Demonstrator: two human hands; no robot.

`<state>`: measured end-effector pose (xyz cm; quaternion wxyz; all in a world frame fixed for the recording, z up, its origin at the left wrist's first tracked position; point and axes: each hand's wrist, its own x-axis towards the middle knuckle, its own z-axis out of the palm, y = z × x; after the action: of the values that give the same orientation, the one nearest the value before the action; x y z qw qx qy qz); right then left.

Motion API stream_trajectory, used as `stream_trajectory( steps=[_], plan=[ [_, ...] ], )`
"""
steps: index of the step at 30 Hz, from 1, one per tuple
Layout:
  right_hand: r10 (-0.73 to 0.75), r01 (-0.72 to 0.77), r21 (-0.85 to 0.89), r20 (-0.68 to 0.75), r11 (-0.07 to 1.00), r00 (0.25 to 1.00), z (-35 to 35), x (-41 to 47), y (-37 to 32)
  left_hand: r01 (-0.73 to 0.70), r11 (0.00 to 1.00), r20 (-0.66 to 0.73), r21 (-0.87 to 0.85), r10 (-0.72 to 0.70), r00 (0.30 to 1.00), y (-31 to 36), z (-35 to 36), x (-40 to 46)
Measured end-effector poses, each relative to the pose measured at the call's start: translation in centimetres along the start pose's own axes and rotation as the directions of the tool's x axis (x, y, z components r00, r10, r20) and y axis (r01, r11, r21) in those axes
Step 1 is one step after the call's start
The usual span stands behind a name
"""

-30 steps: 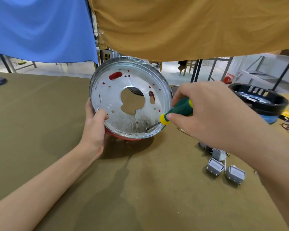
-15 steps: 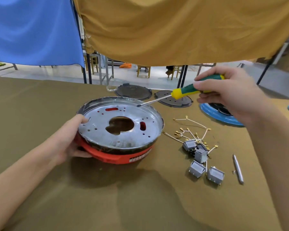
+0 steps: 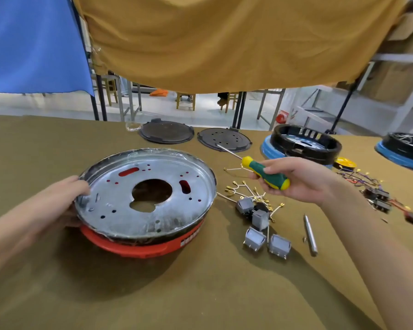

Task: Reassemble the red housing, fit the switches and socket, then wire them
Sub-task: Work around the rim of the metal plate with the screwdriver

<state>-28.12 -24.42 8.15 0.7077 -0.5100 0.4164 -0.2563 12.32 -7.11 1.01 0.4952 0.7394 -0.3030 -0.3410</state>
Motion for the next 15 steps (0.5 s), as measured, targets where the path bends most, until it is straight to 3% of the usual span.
stream_trajectory(
  steps=[3, 5, 7, 9, 12, 15],
  plan=[
    [0.082, -0.084, -0.076, -0.036, 0.994, 0.996, -0.5, -1.0, 2.2, -0.007, 1.000, -0.061, -0.027, 0.005, 0.998, 0.1, 0.6, 0.8],
    [0.064, -0.090, -0.290, -0.098, 0.953, 0.993, -0.6, -1.9, 3.5, 0.013, 0.999, -0.111, 0.040, -0.008, 0.994, 0.0, 0.7, 2.3],
    [0.001, -0.107, -0.608, -0.172, 0.787, 0.985, -0.5, -2.8, 3.9, 0.045, 0.990, -0.121, 0.134, -0.029, 0.992, -0.3, 0.5, 3.5],
    [-0.067, -0.143, -0.783, -0.229, 0.606, 0.971, -0.6, -3.7, 3.8, 0.049, 0.992, -0.058, 0.119, -0.043, 0.997, -0.5, 0.6, 3.9],
    [-0.092, -0.212, -0.892, -0.269, 0.398, 0.959, -1.0, -4.8, 3.3, 0.026, 0.992, 0.015, 0.120, -0.028, 1.000, -0.6, 0.3, 3.1],
    [0.001, -0.258, -0.935, -0.266, 0.241, 0.964, -1.1, -5.6, 3.2, 0.011, 0.997, 0.171, -0.071, 0.002, 0.985, 0.5, 0.9, -0.3]
  ],
)
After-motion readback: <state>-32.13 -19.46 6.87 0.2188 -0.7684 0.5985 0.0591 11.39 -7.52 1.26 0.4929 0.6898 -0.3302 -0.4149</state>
